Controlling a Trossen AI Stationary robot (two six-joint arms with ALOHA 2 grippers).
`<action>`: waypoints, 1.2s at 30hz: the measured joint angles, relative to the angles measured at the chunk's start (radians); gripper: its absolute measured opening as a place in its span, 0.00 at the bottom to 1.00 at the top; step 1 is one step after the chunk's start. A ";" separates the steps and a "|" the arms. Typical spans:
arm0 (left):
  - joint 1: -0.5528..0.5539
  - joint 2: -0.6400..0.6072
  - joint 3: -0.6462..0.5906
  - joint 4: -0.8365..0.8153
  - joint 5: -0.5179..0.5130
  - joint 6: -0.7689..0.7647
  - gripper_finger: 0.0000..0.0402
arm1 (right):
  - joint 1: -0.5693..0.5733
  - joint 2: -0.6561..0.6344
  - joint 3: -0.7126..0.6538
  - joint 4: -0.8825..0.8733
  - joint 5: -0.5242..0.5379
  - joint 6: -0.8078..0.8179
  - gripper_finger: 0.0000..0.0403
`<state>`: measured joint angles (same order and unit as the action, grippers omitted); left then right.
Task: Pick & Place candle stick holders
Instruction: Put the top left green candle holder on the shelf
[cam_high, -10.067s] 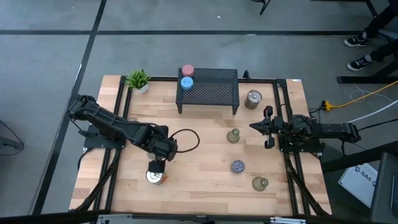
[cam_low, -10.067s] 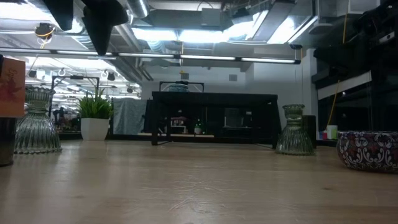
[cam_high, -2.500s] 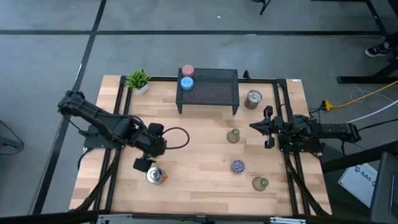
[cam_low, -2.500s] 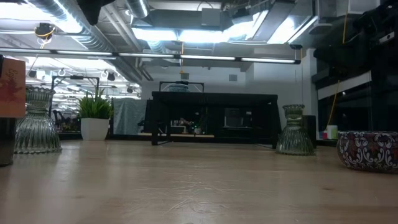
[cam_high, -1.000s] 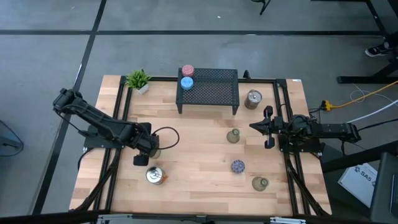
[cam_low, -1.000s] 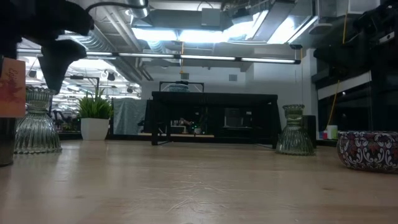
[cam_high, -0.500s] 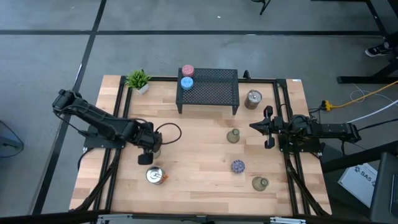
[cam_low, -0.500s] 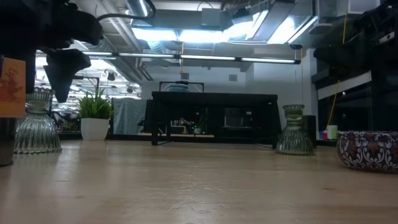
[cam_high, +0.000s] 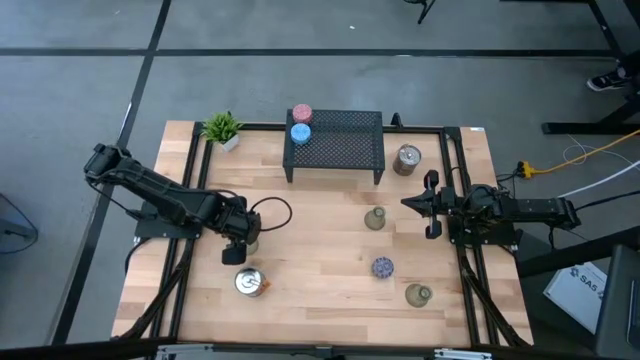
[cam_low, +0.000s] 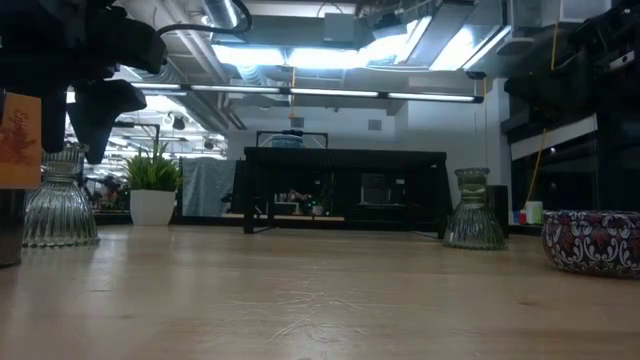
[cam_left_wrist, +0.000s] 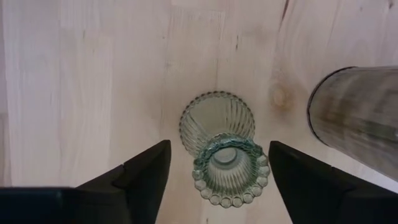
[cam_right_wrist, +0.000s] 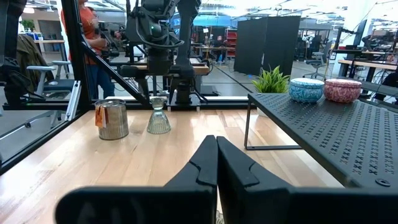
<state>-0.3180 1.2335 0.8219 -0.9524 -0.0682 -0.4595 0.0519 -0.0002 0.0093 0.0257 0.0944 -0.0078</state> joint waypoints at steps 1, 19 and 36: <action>0.000 0.000 0.000 0.000 0.001 0.000 0.64 | 0.000 0.000 0.000 0.000 0.000 0.000 0.00; 0.000 0.000 0.000 0.000 0.003 -0.002 0.45 | 0.000 0.000 0.000 0.000 0.000 0.000 0.00; 0.005 0.001 0.079 -0.022 0.021 -0.049 0.44 | 0.000 0.000 0.000 0.000 0.000 0.000 0.00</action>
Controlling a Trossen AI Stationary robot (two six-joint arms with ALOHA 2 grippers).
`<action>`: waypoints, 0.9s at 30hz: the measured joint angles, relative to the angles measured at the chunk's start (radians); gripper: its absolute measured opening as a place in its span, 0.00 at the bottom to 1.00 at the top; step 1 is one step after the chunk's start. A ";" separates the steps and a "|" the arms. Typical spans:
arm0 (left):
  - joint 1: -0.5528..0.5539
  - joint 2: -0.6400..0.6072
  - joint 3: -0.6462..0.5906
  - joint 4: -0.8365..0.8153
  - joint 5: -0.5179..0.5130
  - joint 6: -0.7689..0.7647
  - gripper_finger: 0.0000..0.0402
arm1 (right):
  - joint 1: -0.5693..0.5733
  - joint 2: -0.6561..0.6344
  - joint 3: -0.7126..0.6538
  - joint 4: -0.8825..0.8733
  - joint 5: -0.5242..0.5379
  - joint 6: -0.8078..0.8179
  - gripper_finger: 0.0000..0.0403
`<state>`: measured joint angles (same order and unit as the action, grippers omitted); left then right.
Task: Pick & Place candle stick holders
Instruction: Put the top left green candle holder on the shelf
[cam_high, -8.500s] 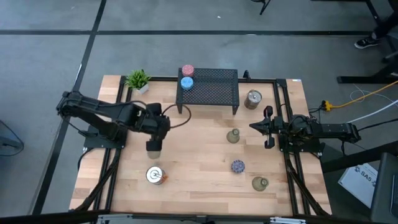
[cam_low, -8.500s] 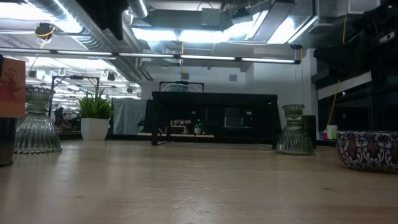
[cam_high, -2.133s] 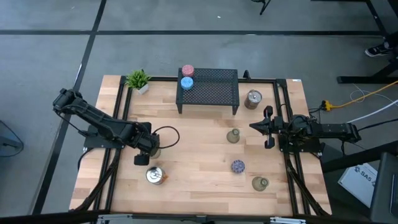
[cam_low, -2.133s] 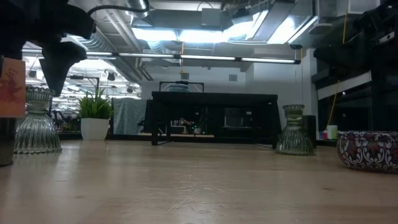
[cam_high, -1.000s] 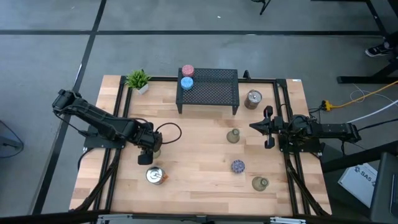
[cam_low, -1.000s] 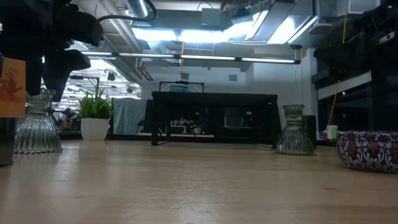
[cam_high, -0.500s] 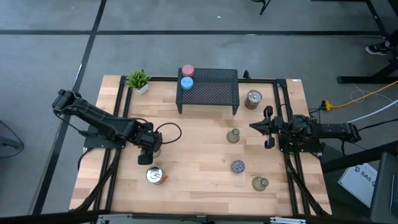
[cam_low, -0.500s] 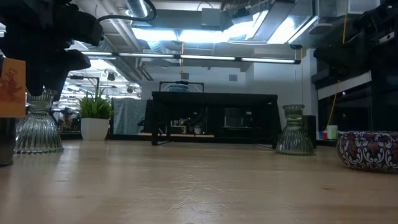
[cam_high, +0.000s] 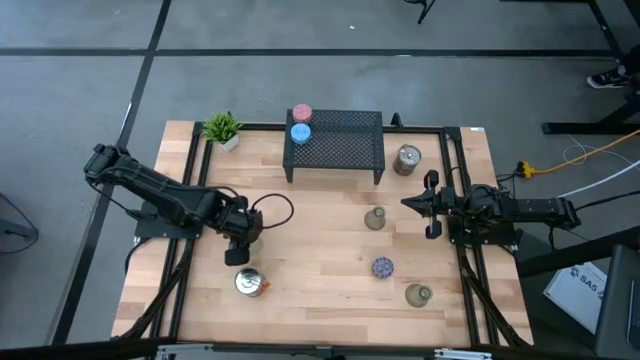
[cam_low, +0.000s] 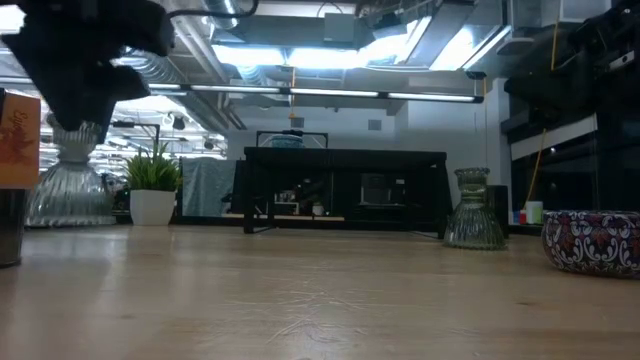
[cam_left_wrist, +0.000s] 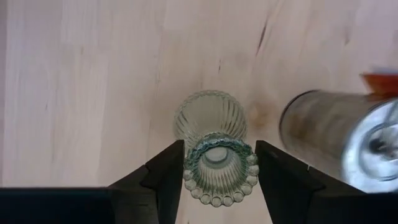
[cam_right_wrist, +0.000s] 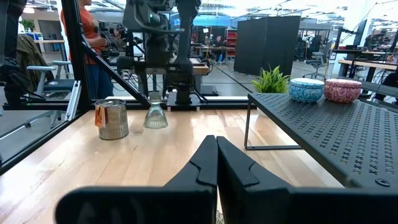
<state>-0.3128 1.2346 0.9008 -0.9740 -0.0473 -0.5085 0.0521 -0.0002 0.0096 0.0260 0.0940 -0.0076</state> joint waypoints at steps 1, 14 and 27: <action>0.005 0.000 0.011 -0.002 0.006 -0.004 0.44 | 0.000 0.000 0.000 0.000 0.000 0.000 0.00; 0.144 -0.001 0.184 -0.058 0.035 0.006 0.43 | 0.000 0.000 0.000 0.000 0.000 0.000 0.00; 0.322 0.014 0.319 -0.109 0.048 0.043 0.43 | 0.000 0.000 0.000 0.000 0.000 0.000 0.00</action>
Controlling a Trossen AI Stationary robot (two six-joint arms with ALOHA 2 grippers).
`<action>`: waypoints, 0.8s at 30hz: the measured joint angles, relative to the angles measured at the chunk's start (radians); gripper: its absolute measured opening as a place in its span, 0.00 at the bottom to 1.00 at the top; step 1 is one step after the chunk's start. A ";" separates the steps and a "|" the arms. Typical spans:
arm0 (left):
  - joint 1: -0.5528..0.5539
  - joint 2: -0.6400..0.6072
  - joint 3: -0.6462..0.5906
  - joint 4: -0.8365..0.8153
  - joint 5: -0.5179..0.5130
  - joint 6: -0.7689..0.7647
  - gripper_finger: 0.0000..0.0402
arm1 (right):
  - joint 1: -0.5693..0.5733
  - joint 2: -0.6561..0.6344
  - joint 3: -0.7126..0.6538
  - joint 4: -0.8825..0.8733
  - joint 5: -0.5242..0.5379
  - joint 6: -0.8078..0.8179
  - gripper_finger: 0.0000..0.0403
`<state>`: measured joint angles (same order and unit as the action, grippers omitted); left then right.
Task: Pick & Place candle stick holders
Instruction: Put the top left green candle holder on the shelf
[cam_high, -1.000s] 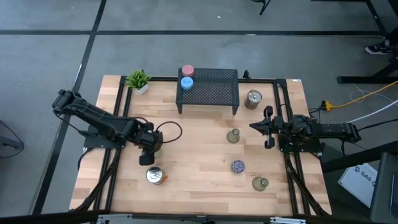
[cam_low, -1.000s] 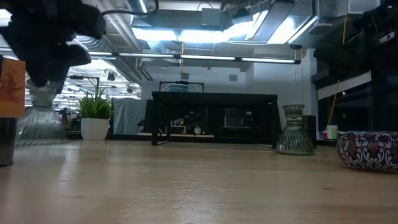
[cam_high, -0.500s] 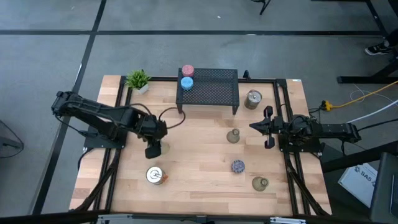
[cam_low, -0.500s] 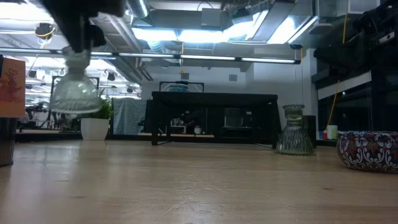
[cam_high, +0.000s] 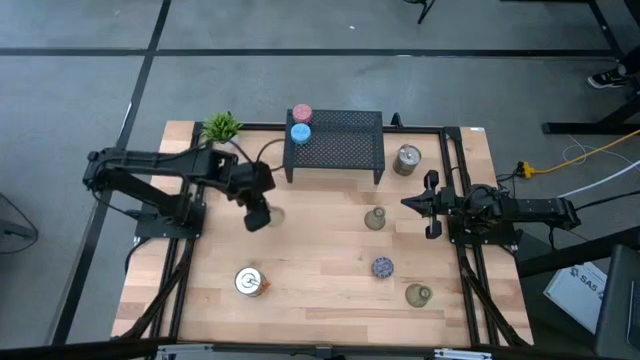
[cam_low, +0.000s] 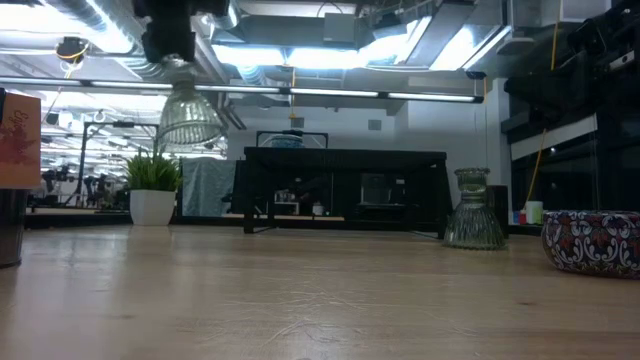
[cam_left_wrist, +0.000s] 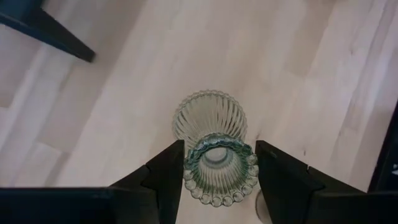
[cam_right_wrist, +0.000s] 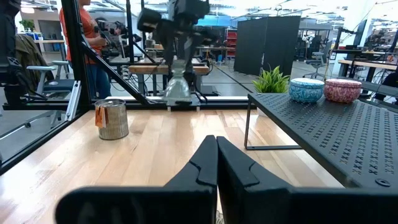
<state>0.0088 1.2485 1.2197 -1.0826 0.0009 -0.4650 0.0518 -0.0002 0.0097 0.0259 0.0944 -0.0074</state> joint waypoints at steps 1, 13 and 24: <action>0.012 0.006 0.016 -0.005 -0.001 0.009 0.43 | 0.000 0.000 0.000 0.000 0.000 0.000 0.00; 0.156 0.128 0.208 -0.022 -0.008 0.166 0.43 | 0.000 0.000 0.000 0.000 0.000 0.000 0.00; 0.277 0.295 0.441 -0.021 -0.008 0.329 0.43 | 0.000 0.000 0.000 0.000 0.000 0.000 0.00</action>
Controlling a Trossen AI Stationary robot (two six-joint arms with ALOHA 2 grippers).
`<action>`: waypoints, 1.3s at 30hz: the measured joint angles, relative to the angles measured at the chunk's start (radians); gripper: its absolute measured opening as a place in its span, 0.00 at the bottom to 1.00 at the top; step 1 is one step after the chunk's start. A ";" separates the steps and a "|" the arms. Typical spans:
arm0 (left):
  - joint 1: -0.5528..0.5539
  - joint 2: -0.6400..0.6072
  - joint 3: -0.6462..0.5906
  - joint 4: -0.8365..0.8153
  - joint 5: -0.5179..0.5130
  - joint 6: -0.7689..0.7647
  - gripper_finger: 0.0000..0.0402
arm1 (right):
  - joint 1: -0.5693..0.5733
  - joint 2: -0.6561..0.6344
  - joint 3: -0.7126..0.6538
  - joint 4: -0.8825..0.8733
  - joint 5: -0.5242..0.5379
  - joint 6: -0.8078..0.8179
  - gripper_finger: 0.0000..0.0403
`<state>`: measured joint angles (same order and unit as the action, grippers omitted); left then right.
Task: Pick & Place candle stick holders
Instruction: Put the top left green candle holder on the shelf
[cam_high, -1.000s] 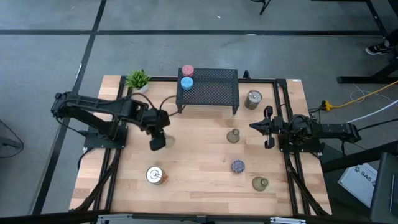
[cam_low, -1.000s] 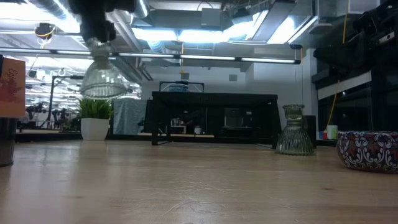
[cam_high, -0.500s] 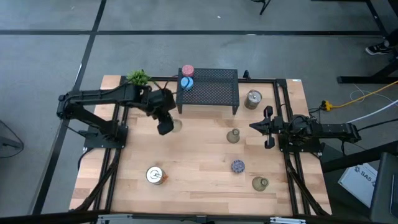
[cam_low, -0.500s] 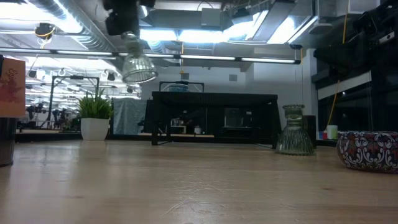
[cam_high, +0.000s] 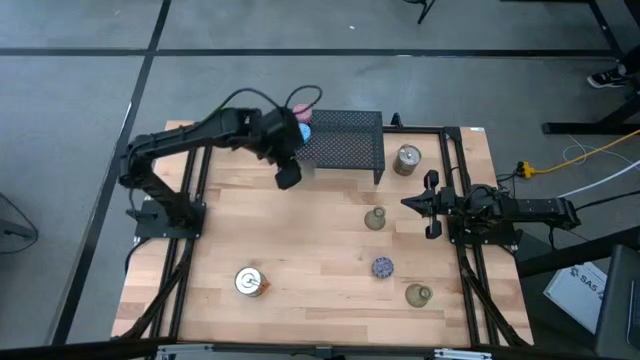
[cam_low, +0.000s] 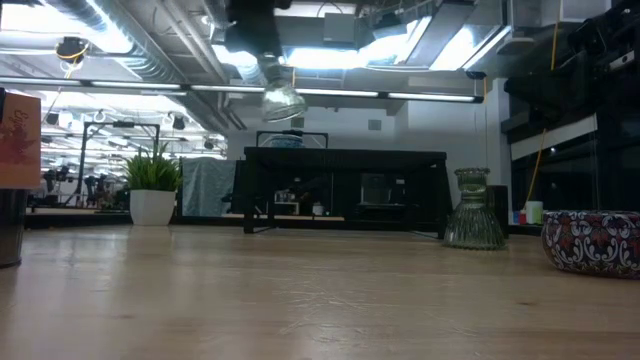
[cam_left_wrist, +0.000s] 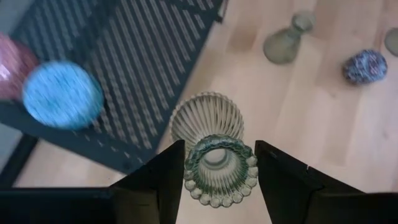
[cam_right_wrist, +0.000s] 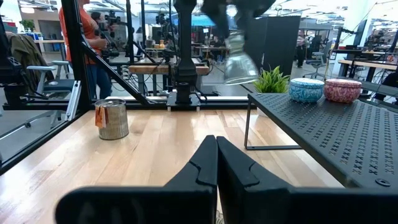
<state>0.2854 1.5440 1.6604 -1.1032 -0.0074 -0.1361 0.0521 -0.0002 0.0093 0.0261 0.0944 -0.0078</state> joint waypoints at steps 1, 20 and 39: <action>0.011 0.016 0.021 0.000 0.000 0.015 0.43 | 0.000 0.000 0.000 0.000 0.000 0.000 0.00; 0.156 0.244 0.195 0.118 0.032 0.194 0.43 | 0.000 0.000 0.000 0.000 0.000 0.000 0.00; 0.171 0.290 0.195 0.166 0.037 0.202 0.43 | 0.000 0.000 0.000 0.000 0.000 0.000 0.00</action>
<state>0.4561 1.8339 1.8557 -0.9375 0.0295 0.0662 0.0519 -0.0002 0.0097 0.0257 0.0944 -0.0078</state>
